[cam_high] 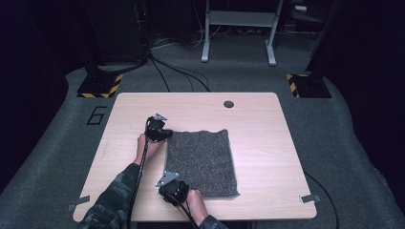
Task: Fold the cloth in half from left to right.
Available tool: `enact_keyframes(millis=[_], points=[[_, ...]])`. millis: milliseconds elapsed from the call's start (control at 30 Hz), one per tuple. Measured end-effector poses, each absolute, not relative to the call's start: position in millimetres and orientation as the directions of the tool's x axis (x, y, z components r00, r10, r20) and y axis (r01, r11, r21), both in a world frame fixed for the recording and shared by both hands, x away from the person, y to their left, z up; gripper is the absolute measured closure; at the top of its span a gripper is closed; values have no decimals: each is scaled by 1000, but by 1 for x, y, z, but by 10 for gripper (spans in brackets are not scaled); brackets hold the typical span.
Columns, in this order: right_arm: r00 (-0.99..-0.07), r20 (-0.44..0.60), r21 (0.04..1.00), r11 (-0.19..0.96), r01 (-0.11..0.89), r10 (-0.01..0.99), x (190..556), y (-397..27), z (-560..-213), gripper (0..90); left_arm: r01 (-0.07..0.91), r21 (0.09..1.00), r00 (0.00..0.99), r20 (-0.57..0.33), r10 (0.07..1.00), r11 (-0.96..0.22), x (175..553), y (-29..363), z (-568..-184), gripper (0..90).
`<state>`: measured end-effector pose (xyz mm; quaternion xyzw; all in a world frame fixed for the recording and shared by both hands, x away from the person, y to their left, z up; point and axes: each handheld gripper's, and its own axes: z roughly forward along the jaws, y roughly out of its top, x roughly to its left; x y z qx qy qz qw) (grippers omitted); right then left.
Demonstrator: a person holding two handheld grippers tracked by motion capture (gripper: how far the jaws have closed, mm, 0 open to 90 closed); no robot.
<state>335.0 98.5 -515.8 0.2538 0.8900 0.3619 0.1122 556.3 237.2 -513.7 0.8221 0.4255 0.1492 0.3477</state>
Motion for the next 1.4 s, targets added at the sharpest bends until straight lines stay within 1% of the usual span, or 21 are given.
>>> enact_keyframes(millis=[33,67,200,233,367,400,467,567,733,767,900,1067,1133,1267,1300,1400], points=[[-857,-19,694,623,359,515,335,97,-514,863,593,697,598,-49,800,-402,557,237,-513,860],[-854,-26,713,608,349,520,334,95,-512,863,594,696,604,-53,795,-404,557,237,-510,861],[-853,-36,730,597,334,521,333,92,-506,864,586,702,606,-49,794,-404,557,237,-503,861],[-850,-26,739,582,338,526,331,90,-502,865,578,696,614,-27,789,-426,557,236,-498,861],[-848,-26,758,564,328,529,329,88,-495,866,576,702,612,-32,790,-419,558,235,-491,861],[-850,-47,776,554,300,525,327,87,-490,868,578,699,611,-28,791,-422,559,235,-488,861],[-846,-51,788,541,293,531,323,86,-486,870,577,711,603,-39,797,-402,560,234,-481,861],[-842,-57,802,527,281,536,322,84,-481,871,572,701,615,-22,789,-426,560,234,-475,861],[-842,-47,820,502,274,537,321,81,-472,872,566,711,603,-10,798,-419,562,232,-462,861],[-847,-32,833,482,271,531,322,78,-468,874,564,706,607,-1,795,-429,563,232,-456,861],[-842,-26,847,459,267,539,320,75,-461,874,559,710,600,11,800,-429,563,232,-447,861],[-842,-51,870,437,226,537,319,73,-447,876,545,708,603,43,797,-450,566,229,-431,861],[-838,-46,879,420,224,543,319,73,-442,876,537,705,601,67,797,-464,565,228,-425,861],[-841,-50,893,402,204,538,318,74,-434,876,542,694,596,81,799,-475,566,227,-416,860],[-839,-51,900,388,196,542,318,75,-429,876,539,684,598,101,795,-492,567,229,-408,860],[-838,-56,910,372,181,543,316,71,-424,876,537,683,593,111,797,-495,570,227,-398,860]])
